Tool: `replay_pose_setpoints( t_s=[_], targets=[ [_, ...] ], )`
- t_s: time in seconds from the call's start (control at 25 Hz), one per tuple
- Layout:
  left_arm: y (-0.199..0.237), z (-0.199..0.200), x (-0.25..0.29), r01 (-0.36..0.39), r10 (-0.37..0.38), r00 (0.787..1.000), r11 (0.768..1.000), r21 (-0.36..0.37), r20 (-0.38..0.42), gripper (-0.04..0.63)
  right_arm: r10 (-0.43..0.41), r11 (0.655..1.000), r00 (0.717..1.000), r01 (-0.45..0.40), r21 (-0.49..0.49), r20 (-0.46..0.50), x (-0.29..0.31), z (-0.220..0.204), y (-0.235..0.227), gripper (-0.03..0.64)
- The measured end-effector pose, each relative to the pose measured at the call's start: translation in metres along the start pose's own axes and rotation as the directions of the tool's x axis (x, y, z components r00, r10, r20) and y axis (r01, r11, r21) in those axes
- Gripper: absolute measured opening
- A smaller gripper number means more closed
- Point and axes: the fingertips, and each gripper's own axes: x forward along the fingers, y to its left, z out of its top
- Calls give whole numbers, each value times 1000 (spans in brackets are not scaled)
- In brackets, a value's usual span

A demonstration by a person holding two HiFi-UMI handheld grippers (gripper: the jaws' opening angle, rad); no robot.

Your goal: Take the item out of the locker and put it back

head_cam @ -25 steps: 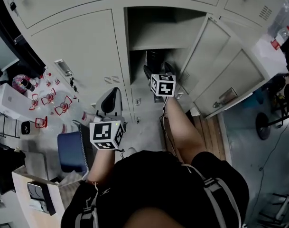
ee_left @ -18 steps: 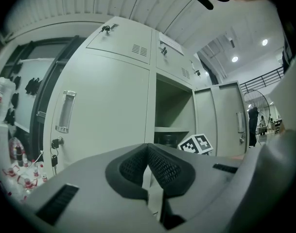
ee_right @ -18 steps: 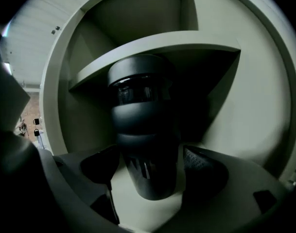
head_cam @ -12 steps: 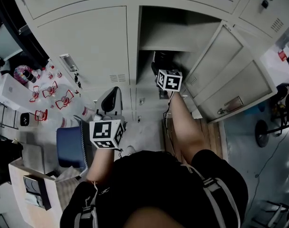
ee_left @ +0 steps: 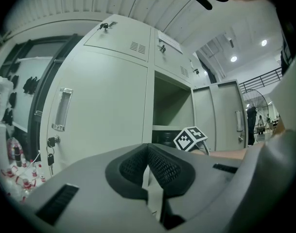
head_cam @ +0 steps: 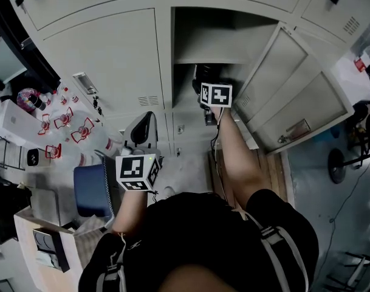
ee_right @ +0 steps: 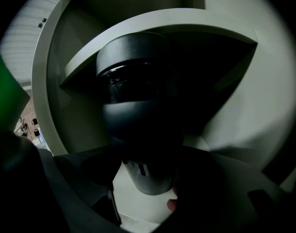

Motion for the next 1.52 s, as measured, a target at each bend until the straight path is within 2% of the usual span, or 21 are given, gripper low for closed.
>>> replay_pose_setpoints(
  t_s=[0.28, 0.44, 1.0, 1.36, 1.52],
  targets=[
    [2, 2, -4, 2, -2, 1000, 1000, -4, 18, 12, 43, 997, 994, -36, 65, -97, -15, -1, 2, 379],
    [0, 0, -4, 10, -9, 1000, 1000, -17, 20, 12, 52, 997, 990, -45, 57, -130, -27, -4, 6, 371],
    [-21, -4, -10, 47, -46, 999, 999, -24, 21, 12, 144, 982, 977, -122, 146, -157, -59, -32, 11, 370],
    [-35, -8, -11, 61, -61, 998, 998, -21, 13, 12, 174, 976, 978, -156, 152, -115, -81, -45, 16, 368],
    [-43, -12, -11, 67, -67, 998, 998, -14, 2, 12, 225, 962, 974, -218, 163, -27, -92, -44, 23, 368]
  ],
)
